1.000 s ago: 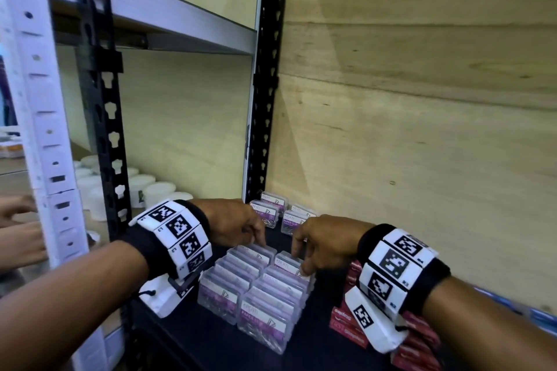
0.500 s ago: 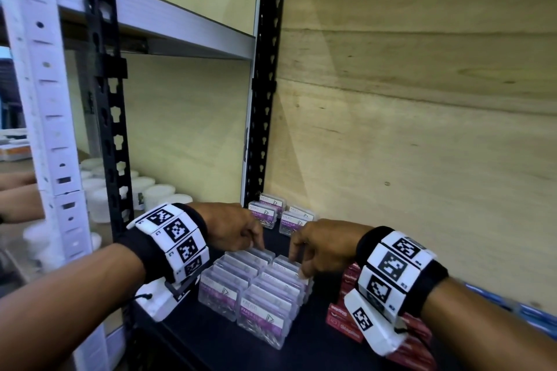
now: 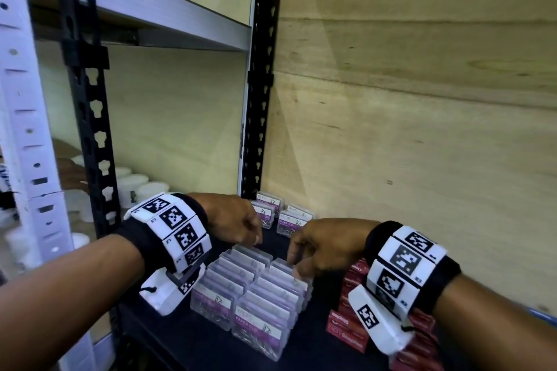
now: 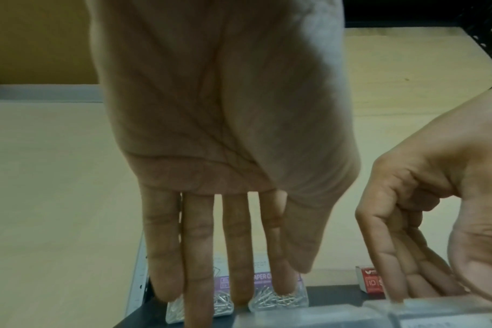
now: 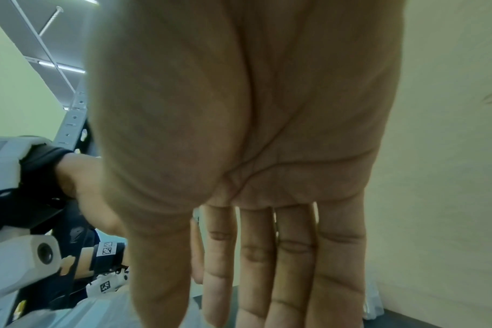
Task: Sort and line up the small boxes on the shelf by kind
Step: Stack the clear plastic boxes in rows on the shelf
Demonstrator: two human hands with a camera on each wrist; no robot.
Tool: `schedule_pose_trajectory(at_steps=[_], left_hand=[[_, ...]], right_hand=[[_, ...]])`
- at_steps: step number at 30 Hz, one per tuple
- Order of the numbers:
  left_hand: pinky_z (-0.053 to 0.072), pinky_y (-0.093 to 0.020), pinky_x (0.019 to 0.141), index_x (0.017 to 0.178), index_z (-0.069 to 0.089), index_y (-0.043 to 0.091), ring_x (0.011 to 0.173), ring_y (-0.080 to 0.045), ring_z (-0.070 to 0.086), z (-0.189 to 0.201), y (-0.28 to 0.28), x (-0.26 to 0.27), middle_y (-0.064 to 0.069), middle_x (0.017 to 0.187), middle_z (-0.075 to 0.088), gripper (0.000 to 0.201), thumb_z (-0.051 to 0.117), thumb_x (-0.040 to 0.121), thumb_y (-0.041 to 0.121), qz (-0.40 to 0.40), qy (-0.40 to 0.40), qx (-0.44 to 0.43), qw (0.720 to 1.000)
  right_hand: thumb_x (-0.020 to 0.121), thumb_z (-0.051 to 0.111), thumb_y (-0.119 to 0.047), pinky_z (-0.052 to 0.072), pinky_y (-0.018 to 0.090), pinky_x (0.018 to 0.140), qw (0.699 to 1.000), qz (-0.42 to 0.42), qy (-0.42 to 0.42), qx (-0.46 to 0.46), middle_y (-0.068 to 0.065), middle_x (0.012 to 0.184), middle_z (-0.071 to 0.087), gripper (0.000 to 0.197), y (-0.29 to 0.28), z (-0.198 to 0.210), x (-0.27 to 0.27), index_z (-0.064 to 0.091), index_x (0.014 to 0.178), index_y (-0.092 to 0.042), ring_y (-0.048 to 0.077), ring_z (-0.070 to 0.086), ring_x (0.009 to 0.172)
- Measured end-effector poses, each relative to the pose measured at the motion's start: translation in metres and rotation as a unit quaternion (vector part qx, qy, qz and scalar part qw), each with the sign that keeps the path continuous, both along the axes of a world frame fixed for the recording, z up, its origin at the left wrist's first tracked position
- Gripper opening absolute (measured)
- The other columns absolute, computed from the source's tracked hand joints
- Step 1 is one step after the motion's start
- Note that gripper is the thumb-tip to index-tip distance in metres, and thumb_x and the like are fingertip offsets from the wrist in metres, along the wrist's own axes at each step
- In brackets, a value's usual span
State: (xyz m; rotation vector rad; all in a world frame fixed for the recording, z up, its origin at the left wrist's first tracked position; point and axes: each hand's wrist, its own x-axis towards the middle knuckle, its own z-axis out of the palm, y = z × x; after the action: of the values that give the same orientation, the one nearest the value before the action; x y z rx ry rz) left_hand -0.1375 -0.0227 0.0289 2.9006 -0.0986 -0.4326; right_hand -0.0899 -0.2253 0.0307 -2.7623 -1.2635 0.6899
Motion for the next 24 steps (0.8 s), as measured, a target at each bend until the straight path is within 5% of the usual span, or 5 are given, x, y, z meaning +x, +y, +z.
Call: schedule_pose_trajectory(at_steps=[5, 12, 24], left_hand=[[0.041, -0.022, 0.087, 0.122, 0.066, 0.030, 0.097, -0.007, 0.056, 0.001, 0.016, 0.024, 0.010, 0.121, 0.064, 0.029, 0.055, 0.097, 0.039, 0.013, -0.065, 0.038, 0.997], [0.039, -0.020, 0.080, 0.127, 0.063, 0.028, 0.088, -0.003, 0.053, -0.008, 0.048, 0.066, 0.008, 0.126, 0.064, 0.033, 0.057, 0.097, 0.039, 0.005, -0.129, 0.073, 0.989], [0.043, -0.023, 0.087, 0.137, 0.054, 0.028, 0.098, -0.009, 0.056, -0.030, 0.062, 0.116, 0.005, 0.127, 0.062, 0.045, 0.065, 0.093, 0.031, 0.000, -0.087, 0.037, 0.996]], right_hand=[[0.091, 0.067, -0.041, 0.047, 0.027, 0.088, 0.997, -0.020, -0.064, 0.037, -0.010, 0.107, 0.068, 0.028, 0.006, 0.007, 0.030, 0.067, 0.116, -0.029, 0.011, 0.062, 0.095], [0.090, 0.069, -0.038, 0.048, 0.028, 0.082, 0.987, -0.041, -0.145, 0.057, -0.009, 0.108, 0.067, 0.025, 0.022, 0.001, 0.082, 0.064, 0.112, -0.029, 0.013, 0.061, 0.096], [0.085, 0.074, -0.040, 0.053, 0.037, 0.087, 0.988, -0.031, -0.150, 0.016, -0.008, 0.107, 0.068, 0.029, 0.046, -0.014, 0.112, 0.061, 0.110, -0.033, 0.016, 0.063, 0.095]])
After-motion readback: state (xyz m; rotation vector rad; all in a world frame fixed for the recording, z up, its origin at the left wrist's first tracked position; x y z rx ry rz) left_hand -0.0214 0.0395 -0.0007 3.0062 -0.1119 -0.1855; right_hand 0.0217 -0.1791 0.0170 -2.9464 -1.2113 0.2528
